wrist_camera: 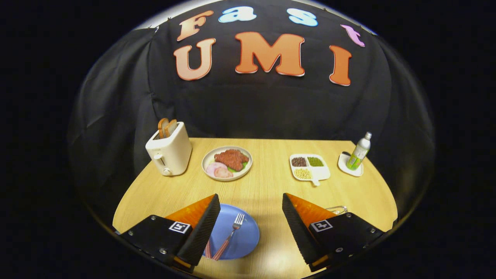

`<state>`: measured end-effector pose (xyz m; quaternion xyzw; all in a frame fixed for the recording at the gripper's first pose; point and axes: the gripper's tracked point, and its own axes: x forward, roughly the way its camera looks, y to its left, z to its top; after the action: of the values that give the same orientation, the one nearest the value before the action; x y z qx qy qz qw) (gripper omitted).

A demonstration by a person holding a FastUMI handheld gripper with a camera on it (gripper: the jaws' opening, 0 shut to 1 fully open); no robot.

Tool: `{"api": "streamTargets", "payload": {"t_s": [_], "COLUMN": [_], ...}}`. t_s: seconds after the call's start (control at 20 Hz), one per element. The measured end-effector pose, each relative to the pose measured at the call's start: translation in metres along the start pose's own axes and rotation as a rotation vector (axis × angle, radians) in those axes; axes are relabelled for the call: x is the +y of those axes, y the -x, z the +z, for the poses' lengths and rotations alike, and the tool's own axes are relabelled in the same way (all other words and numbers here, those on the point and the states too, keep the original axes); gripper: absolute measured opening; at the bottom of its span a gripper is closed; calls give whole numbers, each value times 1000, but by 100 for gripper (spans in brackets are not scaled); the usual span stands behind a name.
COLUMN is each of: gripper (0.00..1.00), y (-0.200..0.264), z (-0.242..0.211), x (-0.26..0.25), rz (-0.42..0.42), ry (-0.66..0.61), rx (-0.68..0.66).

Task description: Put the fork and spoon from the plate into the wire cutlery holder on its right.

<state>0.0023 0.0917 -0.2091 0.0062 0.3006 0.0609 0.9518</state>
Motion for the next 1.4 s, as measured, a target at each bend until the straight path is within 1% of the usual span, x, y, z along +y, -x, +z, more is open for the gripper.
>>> {"api": "streamTargets", "payload": {"t_s": [0.4, 0.7, 0.95, 1.1, 1.25, 1.4], "gripper": [81, 65, 50, 39, 24, 20], "y": [-30, -42, -44, -44, -44, -48], "z": [-76, -127, -149, -154, -164, -164], "x": [23, 33, 42, 42, 44, 43], "rz": [-4, -22, -14, -10, 2, 10], "ry": [-20, -13, -16, -4, -13, -25], "rx": [205, 334, 400, 424, 483, 498]}}
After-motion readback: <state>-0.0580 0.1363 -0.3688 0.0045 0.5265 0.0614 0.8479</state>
